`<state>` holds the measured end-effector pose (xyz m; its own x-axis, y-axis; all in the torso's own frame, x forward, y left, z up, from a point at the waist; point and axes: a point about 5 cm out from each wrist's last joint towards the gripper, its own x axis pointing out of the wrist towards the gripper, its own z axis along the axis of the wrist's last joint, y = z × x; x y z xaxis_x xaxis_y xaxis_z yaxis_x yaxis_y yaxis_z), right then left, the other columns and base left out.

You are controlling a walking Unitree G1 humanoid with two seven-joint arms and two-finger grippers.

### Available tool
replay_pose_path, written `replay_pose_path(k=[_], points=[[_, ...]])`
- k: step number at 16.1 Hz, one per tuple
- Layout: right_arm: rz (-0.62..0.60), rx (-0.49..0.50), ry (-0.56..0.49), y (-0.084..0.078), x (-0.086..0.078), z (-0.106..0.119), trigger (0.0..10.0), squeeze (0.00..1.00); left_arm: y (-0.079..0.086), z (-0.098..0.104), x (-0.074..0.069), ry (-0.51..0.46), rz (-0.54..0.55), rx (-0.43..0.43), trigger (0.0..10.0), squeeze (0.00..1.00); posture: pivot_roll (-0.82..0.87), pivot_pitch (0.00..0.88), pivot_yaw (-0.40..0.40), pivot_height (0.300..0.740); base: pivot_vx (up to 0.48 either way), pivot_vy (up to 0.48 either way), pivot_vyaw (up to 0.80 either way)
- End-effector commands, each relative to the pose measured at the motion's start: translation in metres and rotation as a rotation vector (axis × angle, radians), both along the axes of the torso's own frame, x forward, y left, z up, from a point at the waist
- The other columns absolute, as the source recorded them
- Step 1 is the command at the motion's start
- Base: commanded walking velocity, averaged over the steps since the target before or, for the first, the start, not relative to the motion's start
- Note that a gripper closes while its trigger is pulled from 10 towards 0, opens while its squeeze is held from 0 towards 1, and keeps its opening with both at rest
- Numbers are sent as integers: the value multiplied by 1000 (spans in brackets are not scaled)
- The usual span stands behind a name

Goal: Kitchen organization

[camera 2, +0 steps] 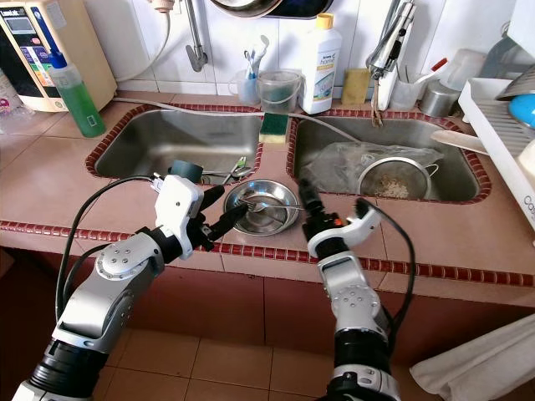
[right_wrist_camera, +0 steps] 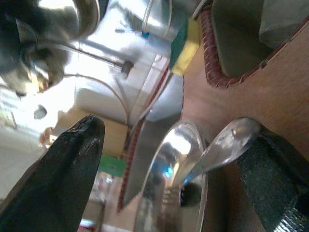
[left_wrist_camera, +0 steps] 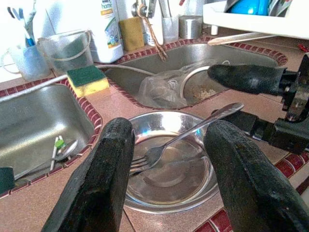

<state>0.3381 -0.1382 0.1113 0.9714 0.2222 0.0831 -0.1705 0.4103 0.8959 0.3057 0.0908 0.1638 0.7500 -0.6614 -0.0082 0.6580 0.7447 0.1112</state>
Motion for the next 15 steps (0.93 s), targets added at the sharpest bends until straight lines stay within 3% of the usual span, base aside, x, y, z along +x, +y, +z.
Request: replay_pose_path(k=[1, 2, 5, 9, 10, 11, 12, 13, 14, 15], points=[[14, -51, -41, 0, 0, 7, 0, 0, 1, 3, -1, -9, 8, 0, 10000, 0, -166, 45, 42, 736, 0, 0, 0], [23, -143, -45, 2, -1, 6, 0, 0, 1, 3, -1, -10, 7, 0, 10000, 0, -165, 46, 41, 736, 0, 0, 0], [21, -257, -66, 2, -2, 7, 0, 0, 2, 3, -1, -9, 7, 0, 10000, 0, -165, 47, 41, 736, 0, 0, 0], [17, -282, -77, 3, -3, 8, 0, 0, 1, 2, -2, -6, 3, 0, 10000, 0, -168, 48, 44, 736, 0, 0, 0], [20, -278, -84, 4, -4, 9, 1294, 0, 1, 2, -2, -6, 2, 0, 10000, 0, -168, 48, 45, 736, 0, 0, 0], [24, -272, -88, 5, -4, 10, 1294, 0, 1, 2, -2, -6, 1, 0, 10000, 0, -167, 48, 46, 736, 0, 0, 0], [21, -278, -77, 5, -3, 9, 10000, 0, 0, 2, -2, -5, 0, 1, 10000, 0, -166, 48, 45, 736, 0, 0, 0], [17, -283, -83, 4, -3, 9, 10000, 0, 0, 2, -2, -6, 0, 2, 10000, 0, -166, 48, 44, 736, 0, 0, 0], [12, -295, -94, 4, -4, 10, 0, 0, 1, 2, -1, -6, 1, 2, 10000, 0, -165, 48, 46, 736, 0, 0, 0], [12, -295, -102, 4, -4, 11, 0, 0, 0, 3, -1, -6, 1, 1, 10000, 0, -165, 49, 46, 736, 0, 0, 0]])
